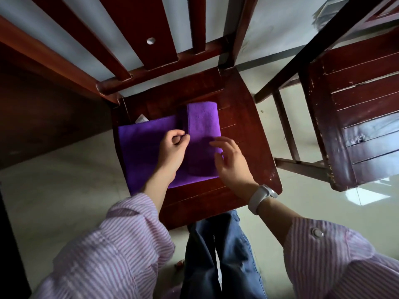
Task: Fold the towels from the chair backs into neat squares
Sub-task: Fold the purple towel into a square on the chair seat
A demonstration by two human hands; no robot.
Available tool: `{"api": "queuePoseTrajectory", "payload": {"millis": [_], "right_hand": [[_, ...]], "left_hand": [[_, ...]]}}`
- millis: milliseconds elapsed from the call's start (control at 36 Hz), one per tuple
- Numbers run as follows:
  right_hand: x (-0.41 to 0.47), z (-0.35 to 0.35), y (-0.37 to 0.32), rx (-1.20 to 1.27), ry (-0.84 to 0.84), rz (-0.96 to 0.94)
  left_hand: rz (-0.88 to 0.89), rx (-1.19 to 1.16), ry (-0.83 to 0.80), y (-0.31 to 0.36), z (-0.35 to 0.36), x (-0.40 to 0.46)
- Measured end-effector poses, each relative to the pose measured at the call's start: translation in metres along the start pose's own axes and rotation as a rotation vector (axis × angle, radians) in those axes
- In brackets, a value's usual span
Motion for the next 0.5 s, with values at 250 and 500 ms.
{"api": "queuePoseTrajectory", "payload": {"millis": [250, 500], "right_hand": [[0.005, -0.007, 0.004, -0.062, -0.009, 0.023], [0.006, -0.006, 0.005, -0.095, 0.039, 0.034]], "left_hand": [[0.007, 0.239, 0.105, 0.016, 0.018, 0.015], [-0.013, 0.299, 0.123, 0.019, 0.016, 0.013]]}}
Point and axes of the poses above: each hand's wrist, its own x-axis towards the middle knuckle, its own z-axis out of the palm, y = z × x, the point moved 2 cm from there along x, towards the middle knuckle, and after that the axes turned 11 degrees about -y, right-handed, at the moved point
